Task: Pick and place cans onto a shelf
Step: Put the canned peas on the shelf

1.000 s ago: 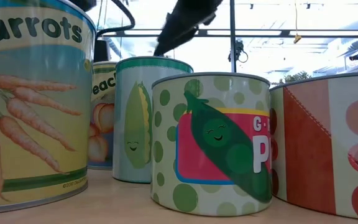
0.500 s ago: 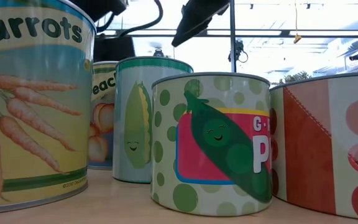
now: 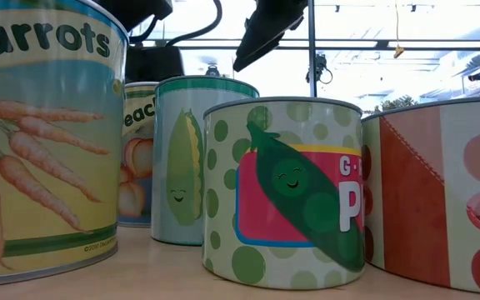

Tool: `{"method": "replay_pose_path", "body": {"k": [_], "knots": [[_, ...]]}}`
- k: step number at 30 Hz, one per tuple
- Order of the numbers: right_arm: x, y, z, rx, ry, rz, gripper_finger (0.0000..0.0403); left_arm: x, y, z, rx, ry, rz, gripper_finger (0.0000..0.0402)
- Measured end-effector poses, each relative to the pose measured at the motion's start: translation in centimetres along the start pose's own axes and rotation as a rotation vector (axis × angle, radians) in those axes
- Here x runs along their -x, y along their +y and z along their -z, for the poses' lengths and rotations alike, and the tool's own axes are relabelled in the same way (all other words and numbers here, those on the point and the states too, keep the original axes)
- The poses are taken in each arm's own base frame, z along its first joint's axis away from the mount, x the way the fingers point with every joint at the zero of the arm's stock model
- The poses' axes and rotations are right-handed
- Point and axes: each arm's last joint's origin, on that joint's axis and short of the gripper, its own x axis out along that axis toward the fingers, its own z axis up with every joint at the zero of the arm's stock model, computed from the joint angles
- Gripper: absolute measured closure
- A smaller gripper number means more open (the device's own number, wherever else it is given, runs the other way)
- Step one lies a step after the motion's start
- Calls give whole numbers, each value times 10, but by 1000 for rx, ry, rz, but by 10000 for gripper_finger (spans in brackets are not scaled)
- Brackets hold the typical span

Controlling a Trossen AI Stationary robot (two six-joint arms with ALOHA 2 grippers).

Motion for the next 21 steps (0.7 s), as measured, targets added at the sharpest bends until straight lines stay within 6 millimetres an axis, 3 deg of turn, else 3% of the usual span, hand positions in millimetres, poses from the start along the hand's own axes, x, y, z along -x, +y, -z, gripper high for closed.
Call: {"method": "replay_pose_path", "body": {"k": [9, 21], "knots": [[0, 1, 6, 16, 60, -6, 25, -1, 3, -2, 19, -10, -12, 93], [-1, -10, 15, -28, 151, -6, 25, -10, 29, -12, 61, -44, -26, 75]]}}
